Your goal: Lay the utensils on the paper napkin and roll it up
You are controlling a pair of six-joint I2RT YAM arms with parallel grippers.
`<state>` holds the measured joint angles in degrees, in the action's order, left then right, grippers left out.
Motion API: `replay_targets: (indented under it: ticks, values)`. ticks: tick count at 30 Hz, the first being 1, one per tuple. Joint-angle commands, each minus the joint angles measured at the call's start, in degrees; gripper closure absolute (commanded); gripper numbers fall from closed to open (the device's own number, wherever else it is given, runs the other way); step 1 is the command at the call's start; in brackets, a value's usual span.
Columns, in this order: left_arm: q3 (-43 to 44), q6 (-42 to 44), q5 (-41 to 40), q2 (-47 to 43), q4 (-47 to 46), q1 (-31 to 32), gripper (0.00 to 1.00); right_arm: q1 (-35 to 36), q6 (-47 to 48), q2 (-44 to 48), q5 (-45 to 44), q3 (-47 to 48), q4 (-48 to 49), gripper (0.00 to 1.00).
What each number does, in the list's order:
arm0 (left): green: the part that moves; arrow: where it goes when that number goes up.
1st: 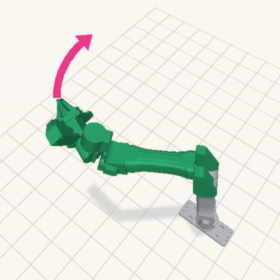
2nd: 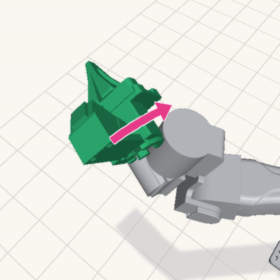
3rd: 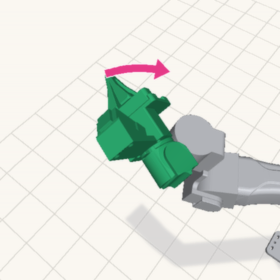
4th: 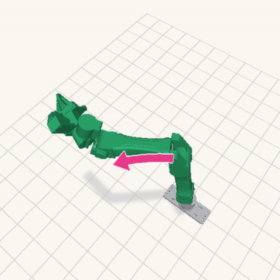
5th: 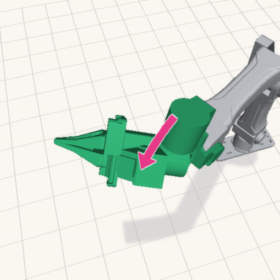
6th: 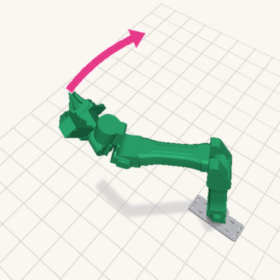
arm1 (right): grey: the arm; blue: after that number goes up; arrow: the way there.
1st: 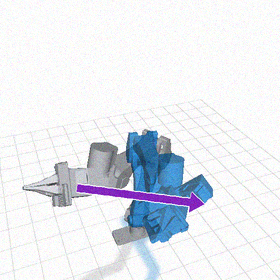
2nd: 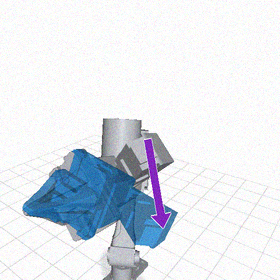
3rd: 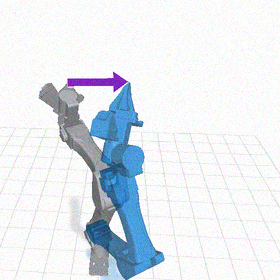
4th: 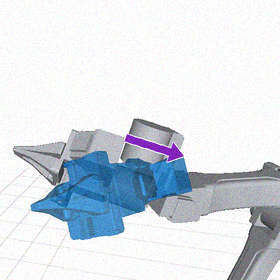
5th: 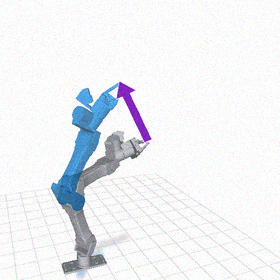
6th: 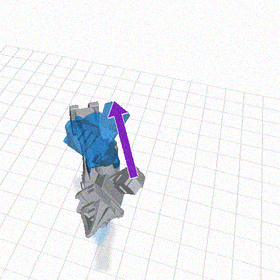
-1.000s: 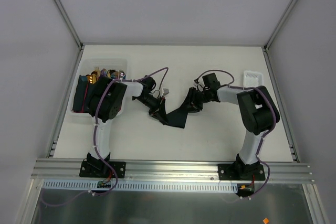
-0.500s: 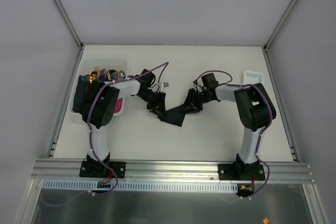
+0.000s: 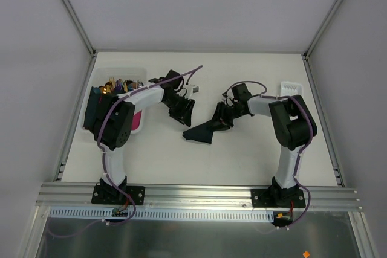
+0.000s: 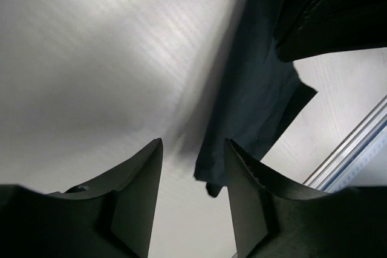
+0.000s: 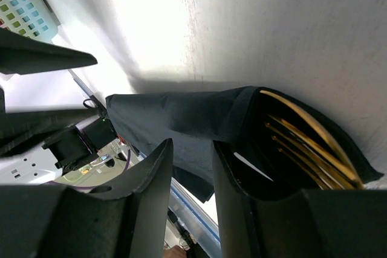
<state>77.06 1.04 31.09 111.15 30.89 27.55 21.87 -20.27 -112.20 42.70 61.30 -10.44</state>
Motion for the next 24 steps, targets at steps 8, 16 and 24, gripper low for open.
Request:
replay_targets:
  ticks: [8,16,24]
  values:
    - [10.9,3.1,2.6,6.2,2.4,6.2,0.46,0.0,3.5,-3.1,-7.9,-0.4,-7.3,0.64]
    - [13.1,2.4,4.3,10.7,3.8,6.2,0.41,-0.4,3.2,-3.9,-8.0,-0.5,-8.4,0.67]
    - [12.9,0.8,8.8,13.0,5.3,6.2,0.44,-1.7,2.7,-5.0,-6.6,-0.8,-8.2,0.7]
